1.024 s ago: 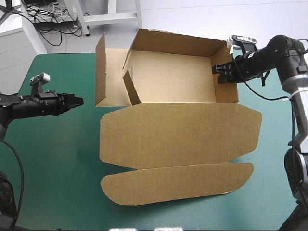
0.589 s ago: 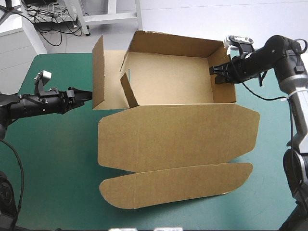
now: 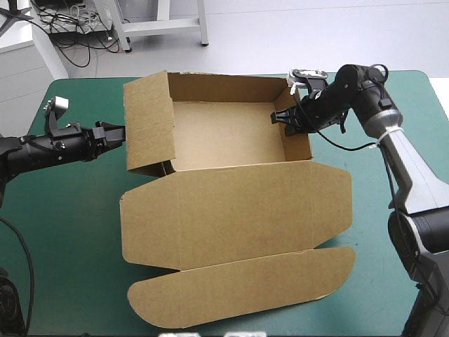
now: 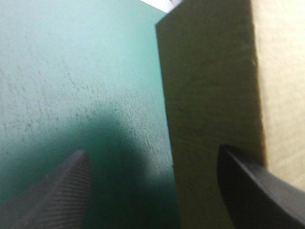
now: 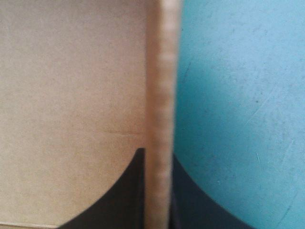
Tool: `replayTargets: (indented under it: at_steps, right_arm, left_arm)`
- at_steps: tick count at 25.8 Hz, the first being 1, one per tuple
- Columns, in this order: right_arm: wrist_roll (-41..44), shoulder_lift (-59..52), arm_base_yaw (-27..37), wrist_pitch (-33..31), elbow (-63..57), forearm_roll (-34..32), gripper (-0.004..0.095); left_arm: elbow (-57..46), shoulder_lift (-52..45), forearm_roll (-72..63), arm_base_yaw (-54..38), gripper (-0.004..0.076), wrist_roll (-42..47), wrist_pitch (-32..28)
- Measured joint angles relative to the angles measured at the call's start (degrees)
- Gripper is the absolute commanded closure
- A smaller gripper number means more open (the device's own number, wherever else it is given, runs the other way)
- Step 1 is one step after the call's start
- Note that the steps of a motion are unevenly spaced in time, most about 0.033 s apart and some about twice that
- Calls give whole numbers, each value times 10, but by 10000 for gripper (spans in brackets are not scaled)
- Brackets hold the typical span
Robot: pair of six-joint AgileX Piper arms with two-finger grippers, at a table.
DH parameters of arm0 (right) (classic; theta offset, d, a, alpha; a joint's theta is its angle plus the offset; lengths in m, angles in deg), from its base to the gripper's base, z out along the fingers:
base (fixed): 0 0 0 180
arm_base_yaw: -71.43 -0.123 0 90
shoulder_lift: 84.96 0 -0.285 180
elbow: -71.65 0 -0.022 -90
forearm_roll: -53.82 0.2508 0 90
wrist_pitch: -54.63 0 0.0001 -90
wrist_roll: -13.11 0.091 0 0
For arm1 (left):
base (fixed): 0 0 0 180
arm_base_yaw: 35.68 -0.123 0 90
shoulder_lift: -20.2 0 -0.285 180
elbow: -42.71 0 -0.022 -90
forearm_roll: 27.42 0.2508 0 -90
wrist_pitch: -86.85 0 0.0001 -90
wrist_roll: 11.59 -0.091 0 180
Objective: Fold the box
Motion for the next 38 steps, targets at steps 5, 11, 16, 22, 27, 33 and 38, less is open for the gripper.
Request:
replayTargets:
  at_steps: [5, 11, 16, 22, 27, 33, 38]
  right_arm:
    - [9, 17, -37, 35, -1, 10, 908]
    - [26, 31, -66, 59, -1, 10, 908]
    - [34, 39, -91, 79, -1, 10, 908]
    - [38, 39, -128, 107, -2, -8, 908]
    - [48, 40, -148, 114, -2, -57, 908]
    - [87, 40, -173, 114, -2, -107, 908]
    - [104, 40, -182, 115, -3, -117, 908]
  left_arm:
    - [0, -35, 5, 11, 199, 2, 3]
    - [0, -77, 7, 18, 199, 8, 6]
    - [0, -91, 36, 19, 199, 24, 9]
    - [0, -91, 111, 46, 199, 47, 4]
    - [1, -91, 200, 88, 199, 81, -6]
    - [1, -91, 276, 121, 209, 135, -53]
    - [1, -91, 350, 161, 312, 203, -109]
